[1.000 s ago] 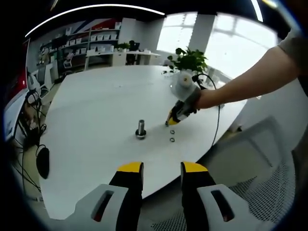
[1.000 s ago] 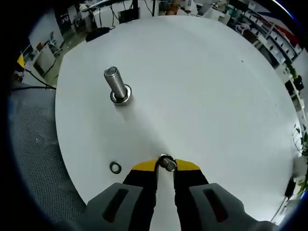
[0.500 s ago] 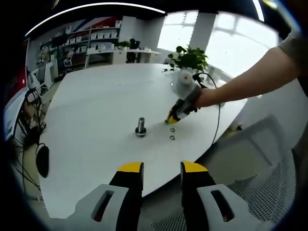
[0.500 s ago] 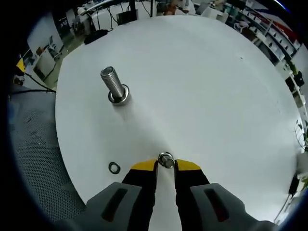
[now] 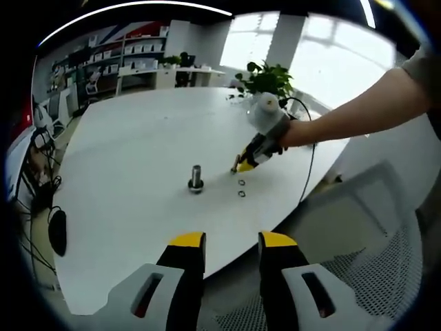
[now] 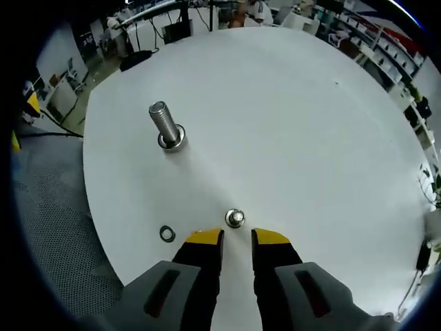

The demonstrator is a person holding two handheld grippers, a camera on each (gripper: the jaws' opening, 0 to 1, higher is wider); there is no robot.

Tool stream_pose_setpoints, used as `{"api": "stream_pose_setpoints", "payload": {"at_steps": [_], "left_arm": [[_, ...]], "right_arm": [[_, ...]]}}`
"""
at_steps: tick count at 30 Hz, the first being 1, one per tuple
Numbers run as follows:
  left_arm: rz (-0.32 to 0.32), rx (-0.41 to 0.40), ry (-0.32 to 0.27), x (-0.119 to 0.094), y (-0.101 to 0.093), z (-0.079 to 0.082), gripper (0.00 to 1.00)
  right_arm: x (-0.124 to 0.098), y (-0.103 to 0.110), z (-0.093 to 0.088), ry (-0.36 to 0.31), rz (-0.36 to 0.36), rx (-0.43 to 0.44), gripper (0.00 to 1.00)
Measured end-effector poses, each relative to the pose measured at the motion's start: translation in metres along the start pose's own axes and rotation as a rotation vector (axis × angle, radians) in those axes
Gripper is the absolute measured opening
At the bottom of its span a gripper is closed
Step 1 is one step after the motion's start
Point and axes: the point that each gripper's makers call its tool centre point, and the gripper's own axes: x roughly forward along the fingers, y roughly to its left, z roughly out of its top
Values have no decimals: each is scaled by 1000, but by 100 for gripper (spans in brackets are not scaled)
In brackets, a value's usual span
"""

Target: Place the washer onto the threaded stud by aligning its center hole with the stud, sliding it down to the base, and recovering from edge contact or off-axis alignment until the washer reaches the visible bottom stop.

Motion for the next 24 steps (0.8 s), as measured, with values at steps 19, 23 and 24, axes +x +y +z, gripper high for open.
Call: {"api": "stream_pose_setpoints", "payload": {"at_steps": [19, 23, 24], "left_arm": [[-15, 11, -6, -1, -5, 0, 28], [-21, 18, 3, -1, -6, -2, 28], [-20, 19, 3, -1, -6, -2, 28]], "right_arm": [[8, 38, -18, 46, 29, 59, 22], [13, 38, -19, 61, 20, 59, 22], [14, 38, -20, 70, 16, 53, 22]]}}
